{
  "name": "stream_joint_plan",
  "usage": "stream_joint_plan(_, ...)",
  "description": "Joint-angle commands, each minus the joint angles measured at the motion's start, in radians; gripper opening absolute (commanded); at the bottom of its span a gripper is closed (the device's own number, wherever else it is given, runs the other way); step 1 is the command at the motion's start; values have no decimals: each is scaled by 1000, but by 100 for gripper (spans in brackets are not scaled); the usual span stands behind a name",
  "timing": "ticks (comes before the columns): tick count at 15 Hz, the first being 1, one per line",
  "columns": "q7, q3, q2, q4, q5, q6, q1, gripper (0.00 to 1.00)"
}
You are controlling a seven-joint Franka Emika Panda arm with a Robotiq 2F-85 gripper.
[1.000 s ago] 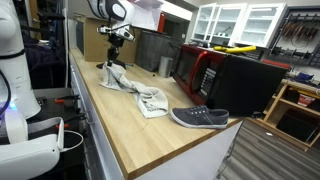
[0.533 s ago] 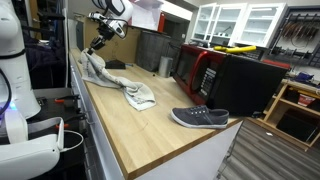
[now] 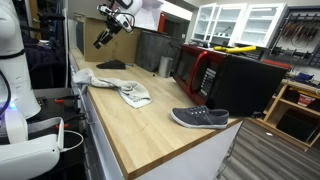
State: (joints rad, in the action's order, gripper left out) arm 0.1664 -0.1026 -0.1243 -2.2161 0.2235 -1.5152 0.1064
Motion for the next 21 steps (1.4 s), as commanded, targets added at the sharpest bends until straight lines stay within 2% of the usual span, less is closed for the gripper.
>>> stream_joint_plan(1, 33, 46, 33, 29, 10, -109, -57, 85)
stream_joint_plan(3, 47, 63, 59, 13, -12, -205, -79, 99)
stream_joint_plan(6, 80, 76, 98, -35, -54, -342, -95, 100)
stream_joint_plan(9, 125, 82, 146, -70, -104, -416, -98, 100)
stream_joint_plan(19, 275, 128, 241, -63, -260, -399, -101, 100)
stream_joint_plan(20, 278, 133, 244, -65, -271, -399, -102, 75)
stream_joint_plan(21, 286, 137, 249, -66, -284, -402, -101, 74)
